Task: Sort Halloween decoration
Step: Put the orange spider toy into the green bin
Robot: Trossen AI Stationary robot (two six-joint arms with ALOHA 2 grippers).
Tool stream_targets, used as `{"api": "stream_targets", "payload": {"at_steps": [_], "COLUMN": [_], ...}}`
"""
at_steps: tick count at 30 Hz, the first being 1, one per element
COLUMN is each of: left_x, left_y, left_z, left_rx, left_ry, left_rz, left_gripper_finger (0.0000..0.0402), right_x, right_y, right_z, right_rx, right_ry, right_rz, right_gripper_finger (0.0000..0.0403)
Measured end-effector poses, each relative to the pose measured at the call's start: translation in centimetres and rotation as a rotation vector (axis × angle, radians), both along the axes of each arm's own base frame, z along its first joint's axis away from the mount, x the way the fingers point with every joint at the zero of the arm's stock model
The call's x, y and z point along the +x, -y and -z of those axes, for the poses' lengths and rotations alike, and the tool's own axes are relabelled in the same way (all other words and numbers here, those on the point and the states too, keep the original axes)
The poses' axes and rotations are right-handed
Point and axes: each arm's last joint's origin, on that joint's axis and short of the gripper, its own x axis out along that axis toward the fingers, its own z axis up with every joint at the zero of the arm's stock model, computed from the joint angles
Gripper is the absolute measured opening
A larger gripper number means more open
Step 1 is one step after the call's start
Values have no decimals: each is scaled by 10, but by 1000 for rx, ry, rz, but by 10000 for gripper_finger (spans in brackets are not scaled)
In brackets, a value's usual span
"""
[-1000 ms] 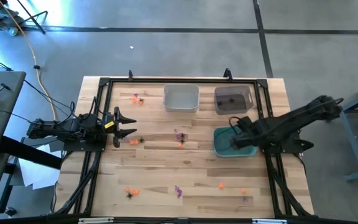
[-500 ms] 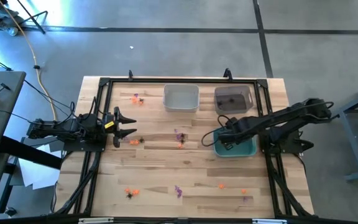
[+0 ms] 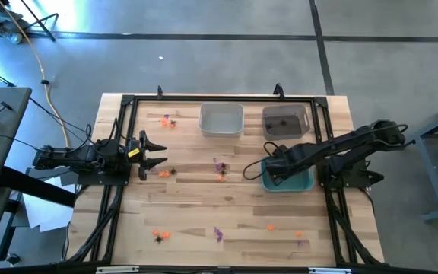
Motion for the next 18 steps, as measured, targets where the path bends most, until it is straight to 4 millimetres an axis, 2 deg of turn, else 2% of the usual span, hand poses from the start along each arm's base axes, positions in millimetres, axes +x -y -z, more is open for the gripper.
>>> {"api": "stream_targets", "payload": {"at_steps": [7,13,18], "left_x": [0,0,0], "left_y": [0,0,0], "left_z": [0,0,0], "left_rx": [0,0,0], "left_ry": [0,0,0], "left_rz": [0,0,-1], "left_gripper_finger": [186,186,186], "right_x": [1,2,-6], "right_y": [-15,-52,-88], "right_z": [0,-1,-1], "right_rx": [27,102,181], "right_ry": [46,183,271], "right_rz": [12,41,97], "right_gripper_finger": [162,162,162]}}
